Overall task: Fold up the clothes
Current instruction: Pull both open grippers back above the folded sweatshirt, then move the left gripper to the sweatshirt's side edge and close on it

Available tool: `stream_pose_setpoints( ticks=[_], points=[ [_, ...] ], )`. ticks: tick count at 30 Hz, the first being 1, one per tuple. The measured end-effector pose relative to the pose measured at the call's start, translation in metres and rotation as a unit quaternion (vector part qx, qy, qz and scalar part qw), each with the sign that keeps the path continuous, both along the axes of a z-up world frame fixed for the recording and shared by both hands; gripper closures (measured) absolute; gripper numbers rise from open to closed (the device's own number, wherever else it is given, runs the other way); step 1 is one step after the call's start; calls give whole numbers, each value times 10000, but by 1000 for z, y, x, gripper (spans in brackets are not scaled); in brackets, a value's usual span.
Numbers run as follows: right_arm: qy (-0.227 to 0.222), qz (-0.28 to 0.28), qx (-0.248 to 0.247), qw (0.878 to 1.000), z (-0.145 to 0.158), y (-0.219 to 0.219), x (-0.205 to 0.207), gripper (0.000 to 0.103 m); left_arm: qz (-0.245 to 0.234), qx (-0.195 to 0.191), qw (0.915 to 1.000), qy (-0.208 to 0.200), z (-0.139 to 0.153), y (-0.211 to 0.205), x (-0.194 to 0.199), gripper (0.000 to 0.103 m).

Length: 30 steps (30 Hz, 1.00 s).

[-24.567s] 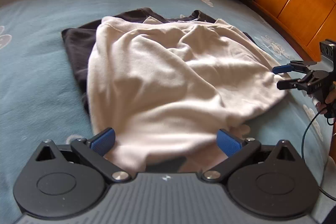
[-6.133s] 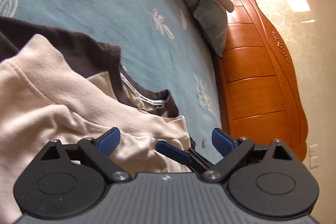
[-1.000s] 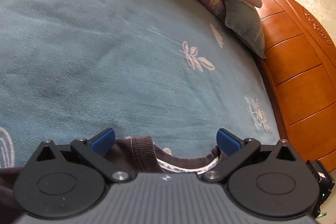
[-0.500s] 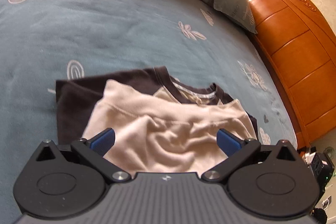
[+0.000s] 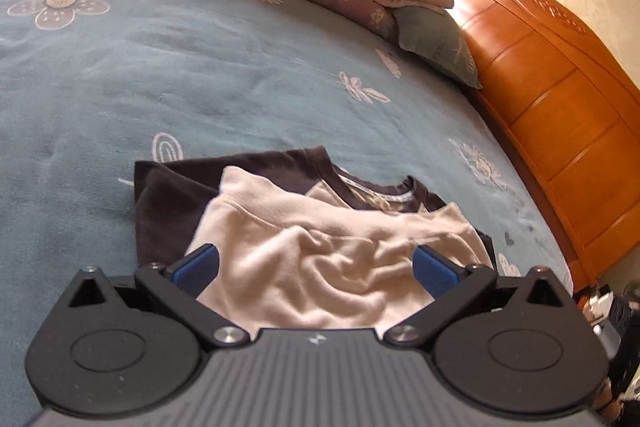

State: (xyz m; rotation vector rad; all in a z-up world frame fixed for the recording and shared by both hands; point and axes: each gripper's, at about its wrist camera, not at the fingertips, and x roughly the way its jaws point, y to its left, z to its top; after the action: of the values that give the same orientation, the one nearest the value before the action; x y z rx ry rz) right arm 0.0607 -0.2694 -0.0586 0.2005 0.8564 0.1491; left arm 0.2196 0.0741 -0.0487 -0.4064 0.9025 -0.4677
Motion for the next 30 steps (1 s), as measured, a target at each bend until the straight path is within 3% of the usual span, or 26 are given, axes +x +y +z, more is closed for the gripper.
stream_pose_setpoints(
  ticks=[4,8,12,18,23,30],
  points=[
    [-40,59,-37,10000,5,6,-7,0,526,-472,9958,588,-27,28,42,1],
    [-43,39,-113,9999,8,8,-9,0,643,-621,9937,675,-43,36,61,1],
    [25,-82,-130,9999,5,7,-5,0,873,-218,9950,437,-26,44,56,1],
    [43,35,-118,9999,3,13,-1,0,541,-554,9941,759,-25,65,23,1],
    [140,206,-56,9997,-3,23,2,0,426,-1162,9833,1336,-55,73,6,1],
    [127,303,-135,9994,0,31,0,0,382,-1561,9804,1142,-70,72,37,1]
  ],
)
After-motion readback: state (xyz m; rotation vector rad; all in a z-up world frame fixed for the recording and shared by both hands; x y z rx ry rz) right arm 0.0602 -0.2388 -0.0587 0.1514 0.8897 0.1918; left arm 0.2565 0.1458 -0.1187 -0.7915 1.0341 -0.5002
